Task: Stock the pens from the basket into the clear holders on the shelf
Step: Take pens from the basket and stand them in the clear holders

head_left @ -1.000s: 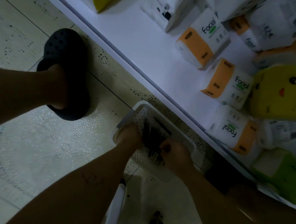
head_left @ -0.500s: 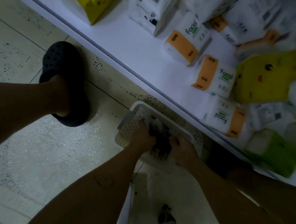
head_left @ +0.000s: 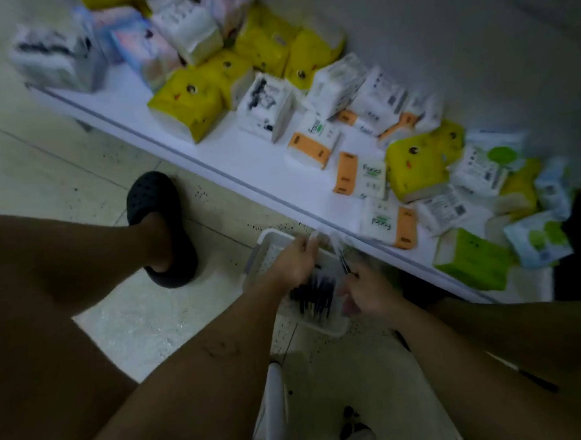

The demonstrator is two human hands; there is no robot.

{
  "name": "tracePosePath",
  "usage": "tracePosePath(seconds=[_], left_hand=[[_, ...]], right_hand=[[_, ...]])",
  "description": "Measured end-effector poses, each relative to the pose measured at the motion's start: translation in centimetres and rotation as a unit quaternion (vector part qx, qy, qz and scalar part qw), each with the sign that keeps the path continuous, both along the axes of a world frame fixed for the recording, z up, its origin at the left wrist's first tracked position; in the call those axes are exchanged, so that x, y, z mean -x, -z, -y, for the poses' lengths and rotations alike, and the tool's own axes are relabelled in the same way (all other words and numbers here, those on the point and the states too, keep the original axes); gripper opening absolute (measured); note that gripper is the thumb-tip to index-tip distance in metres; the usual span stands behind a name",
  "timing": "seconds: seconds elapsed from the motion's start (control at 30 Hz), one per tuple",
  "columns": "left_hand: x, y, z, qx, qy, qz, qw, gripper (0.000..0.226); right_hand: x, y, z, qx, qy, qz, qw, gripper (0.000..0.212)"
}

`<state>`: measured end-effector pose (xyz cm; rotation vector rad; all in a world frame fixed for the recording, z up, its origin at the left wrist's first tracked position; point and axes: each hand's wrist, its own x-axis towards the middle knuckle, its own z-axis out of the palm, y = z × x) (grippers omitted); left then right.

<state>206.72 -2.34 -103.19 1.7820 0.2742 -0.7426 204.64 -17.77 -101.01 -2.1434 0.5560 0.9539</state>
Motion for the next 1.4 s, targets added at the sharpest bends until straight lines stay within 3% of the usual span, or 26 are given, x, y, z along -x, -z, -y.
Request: tracePosePath(seconds=[0.13, 0.33, 0.43, 0.57, 0.73, 1.1, 1.4], left_hand=[[0.0, -3.8, 1.1, -0.024, -0.012, 0.057, 0.998, 0.038], [-0.2, -9.0, 2.6, 0.022, -0.05, 0.141, 0.989, 0.034], [0.1, -11.6, 2.5, 0.041, -0.051, 0.173, 0.983, 0.034], [0.1, -15.2, 2.3, 0.036, -0.043, 0.224, 0.973, 0.033], [-1.6, -20.0, 3.2, 0.043, -0.076, 0.25, 0.964, 0.025], [-1.6, -32.6, 8.6, 0.097, -0.029, 0.4, 0.911, 0.017], [0.7, -42.4, 12.6, 0.223, 0.008, 0.433, 0.873, 0.01]], right_hand=[[0.2, -3.4, 0.3, 0.055, -0.021, 0.084, 0.995, 0.029], [1.0, -6.5, -0.1, -0.019, 0.028, 0.266, 0.963, 0.028], [0.6, -7.3, -0.3, -0.064, 0.076, 0.286, 0.953, 0.017], [0.0, -10.0, -0.4, -0.067, 0.098, 0.325, 0.938, 0.021], [0.2, -14.5, 0.3, -0.109, 0.134, 0.417, 0.892, 0.033], [0.5, -26.7, 4.0, -0.201, 0.142, 0.543, 0.803, 0.021], [2.5, -37.1, 9.3, -0.222, 0.157, 0.643, 0.716, 0.016]])
